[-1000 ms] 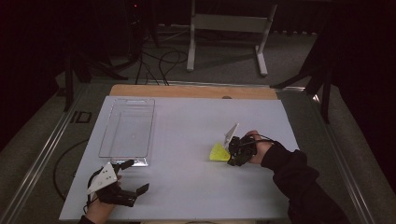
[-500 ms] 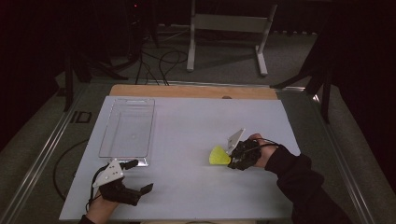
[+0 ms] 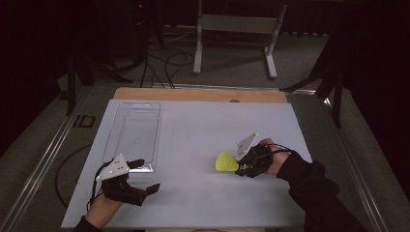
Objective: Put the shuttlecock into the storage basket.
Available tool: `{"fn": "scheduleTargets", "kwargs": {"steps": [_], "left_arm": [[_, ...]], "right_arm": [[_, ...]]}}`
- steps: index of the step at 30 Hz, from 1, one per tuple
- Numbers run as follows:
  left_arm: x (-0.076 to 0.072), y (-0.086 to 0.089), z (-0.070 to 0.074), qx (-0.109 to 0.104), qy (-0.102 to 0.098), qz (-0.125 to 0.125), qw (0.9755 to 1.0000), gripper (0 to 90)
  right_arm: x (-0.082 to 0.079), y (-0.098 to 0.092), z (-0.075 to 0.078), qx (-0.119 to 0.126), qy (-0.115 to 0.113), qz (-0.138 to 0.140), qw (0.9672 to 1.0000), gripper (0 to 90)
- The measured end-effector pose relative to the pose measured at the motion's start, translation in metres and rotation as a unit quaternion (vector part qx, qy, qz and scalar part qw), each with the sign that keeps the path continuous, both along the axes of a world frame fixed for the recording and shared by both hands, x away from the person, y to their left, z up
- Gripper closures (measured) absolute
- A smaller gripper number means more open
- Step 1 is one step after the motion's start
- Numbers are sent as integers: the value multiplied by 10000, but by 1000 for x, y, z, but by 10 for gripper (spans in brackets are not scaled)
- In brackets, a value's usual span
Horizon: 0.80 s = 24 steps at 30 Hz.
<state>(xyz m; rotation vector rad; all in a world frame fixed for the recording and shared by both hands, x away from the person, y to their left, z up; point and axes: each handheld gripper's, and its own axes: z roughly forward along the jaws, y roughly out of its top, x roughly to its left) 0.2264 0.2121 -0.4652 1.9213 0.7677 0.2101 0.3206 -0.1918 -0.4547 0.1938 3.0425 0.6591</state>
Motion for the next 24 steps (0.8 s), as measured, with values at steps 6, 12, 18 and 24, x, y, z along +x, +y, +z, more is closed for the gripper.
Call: {"fn": "scheduleTargets", "kwargs": {"steps": [6, 12, 18, 24], "left_arm": [[5, -4, 13, 58, -53, -120, 9999, 2], [15, -11, 28, 142, 45, -216, 9997, 2], [26, -18, 38, 171, 166, -327, 9992, 2], [39, -25, 45, 226, 241, -359, 9988, 2]], "right_arm": [[-5, 3, 4, 4, -50, 79, 10000, 656], [-7, 4, 6, 24, -28, 60, 10000, 656], [-8, 6, 9, 48, 5, 126, 9999, 656], [-8, 7, 10, 72, 17, 141, 9999, 655]]}}
